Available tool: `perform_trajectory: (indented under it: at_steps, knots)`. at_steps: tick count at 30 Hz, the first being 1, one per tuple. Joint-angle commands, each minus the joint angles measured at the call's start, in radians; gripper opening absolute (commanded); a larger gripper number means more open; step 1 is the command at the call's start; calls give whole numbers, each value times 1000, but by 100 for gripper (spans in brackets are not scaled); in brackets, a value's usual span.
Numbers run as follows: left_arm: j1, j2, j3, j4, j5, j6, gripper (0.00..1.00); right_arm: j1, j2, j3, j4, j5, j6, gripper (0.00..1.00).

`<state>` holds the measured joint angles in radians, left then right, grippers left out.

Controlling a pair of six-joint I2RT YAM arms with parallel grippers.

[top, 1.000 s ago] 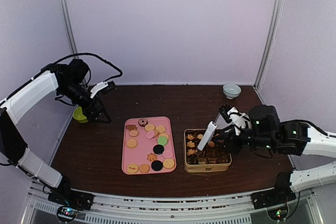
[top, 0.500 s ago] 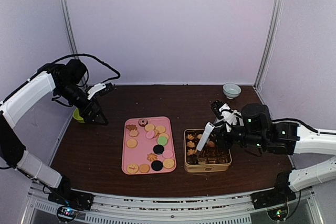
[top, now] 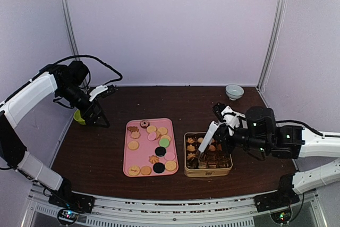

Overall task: Pack the cookies
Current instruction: Pick up the clamp from the empty pocket of the box, then pass from the right arm to the left

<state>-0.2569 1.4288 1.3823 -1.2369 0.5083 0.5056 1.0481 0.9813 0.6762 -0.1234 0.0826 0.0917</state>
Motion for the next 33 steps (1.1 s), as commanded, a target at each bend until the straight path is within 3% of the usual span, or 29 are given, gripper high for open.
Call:
perform_trajectory:
  at_steps: [1,9,19,33]
  knots:
    - [3,10,31,-8,14,-3,98,7,-52,71,-32,2,-30,0]
    - [2,13,29,-1,12,-1,98,7,-77,103,-80,18,-55,0]
    - [2,27,64,-3,97,-8,98,7,-60,283,-116,10,-46,0]
    - [-6,-1,83,-83,402,93,97,4,472,644,218,-307,134,0]
